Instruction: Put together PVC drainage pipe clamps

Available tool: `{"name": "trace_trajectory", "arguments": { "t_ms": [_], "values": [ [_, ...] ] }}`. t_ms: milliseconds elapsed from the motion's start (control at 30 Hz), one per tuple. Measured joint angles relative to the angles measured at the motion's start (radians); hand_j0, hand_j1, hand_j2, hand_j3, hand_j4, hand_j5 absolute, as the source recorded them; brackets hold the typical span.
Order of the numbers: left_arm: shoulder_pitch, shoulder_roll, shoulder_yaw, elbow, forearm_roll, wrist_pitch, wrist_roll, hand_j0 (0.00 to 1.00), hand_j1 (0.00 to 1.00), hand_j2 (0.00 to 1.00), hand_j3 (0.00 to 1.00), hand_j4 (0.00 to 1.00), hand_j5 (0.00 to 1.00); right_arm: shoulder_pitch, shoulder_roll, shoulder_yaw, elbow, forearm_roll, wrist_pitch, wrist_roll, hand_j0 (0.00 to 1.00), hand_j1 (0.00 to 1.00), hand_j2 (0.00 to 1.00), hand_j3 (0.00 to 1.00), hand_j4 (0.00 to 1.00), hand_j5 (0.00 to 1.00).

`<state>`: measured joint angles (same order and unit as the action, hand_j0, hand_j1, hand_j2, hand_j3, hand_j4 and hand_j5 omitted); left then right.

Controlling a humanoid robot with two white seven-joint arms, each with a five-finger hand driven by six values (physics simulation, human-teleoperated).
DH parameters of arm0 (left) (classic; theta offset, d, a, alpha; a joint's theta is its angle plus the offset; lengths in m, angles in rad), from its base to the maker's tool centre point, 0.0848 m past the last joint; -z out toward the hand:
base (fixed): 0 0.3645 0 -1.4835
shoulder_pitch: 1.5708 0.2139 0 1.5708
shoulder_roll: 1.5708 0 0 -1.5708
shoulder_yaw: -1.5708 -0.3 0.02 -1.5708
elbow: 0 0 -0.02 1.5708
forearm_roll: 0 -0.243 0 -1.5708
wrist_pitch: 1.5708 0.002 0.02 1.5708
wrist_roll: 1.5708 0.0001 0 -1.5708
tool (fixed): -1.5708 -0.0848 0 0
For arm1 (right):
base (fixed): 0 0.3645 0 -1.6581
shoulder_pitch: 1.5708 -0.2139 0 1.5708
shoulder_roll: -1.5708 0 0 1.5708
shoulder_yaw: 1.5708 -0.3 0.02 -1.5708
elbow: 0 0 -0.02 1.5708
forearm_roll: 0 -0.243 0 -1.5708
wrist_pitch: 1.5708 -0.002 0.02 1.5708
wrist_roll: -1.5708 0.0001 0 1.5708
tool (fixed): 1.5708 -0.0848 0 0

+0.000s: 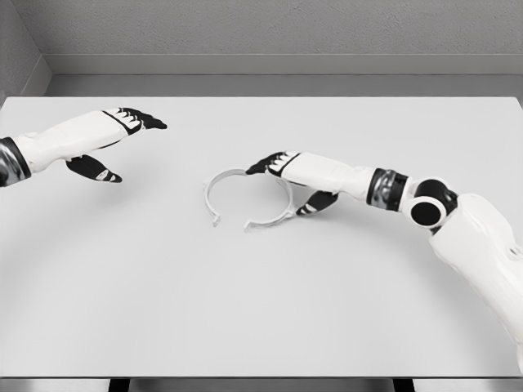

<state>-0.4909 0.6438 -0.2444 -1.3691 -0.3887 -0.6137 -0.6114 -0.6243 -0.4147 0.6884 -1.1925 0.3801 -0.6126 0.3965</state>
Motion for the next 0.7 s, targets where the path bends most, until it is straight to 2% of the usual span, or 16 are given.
{"name": "trace_trajectory", "arguments": {
  "t_ms": [333, 567, 700],
  "values": [
    [0.015, -0.002, -0.002, -0.008, -0.002, 0.000, 0.000, 1.00, 1.00, 1.00, 1.00, 1.00, 1.00, -0.018, 0.010, 0.019, 0.015, 0.000, 0.000, 0.000, 1.00, 1.00, 1.00, 1.00, 1.00, 1.00],
    [0.014, 0.001, -0.001, -0.042, 0.001, 0.000, 0.000, 1.00, 1.00, 1.00, 1.00, 1.00, 1.00, -0.063, 0.010, 0.015, 0.029, -0.001, 0.000, 0.000, 1.00, 1.00, 1.00, 1.00, 1.00, 1.00],
    [0.015, 0.005, 0.000, -0.054, 0.001, 0.000, 0.000, 1.00, 1.00, 1.00, 1.00, 1.00, 1.00, -0.074, 0.017, 0.015, 0.068, -0.001, 0.000, 0.001, 1.00, 1.00, 1.00, 1.00, 1.00, 1.00]
  ]
}}
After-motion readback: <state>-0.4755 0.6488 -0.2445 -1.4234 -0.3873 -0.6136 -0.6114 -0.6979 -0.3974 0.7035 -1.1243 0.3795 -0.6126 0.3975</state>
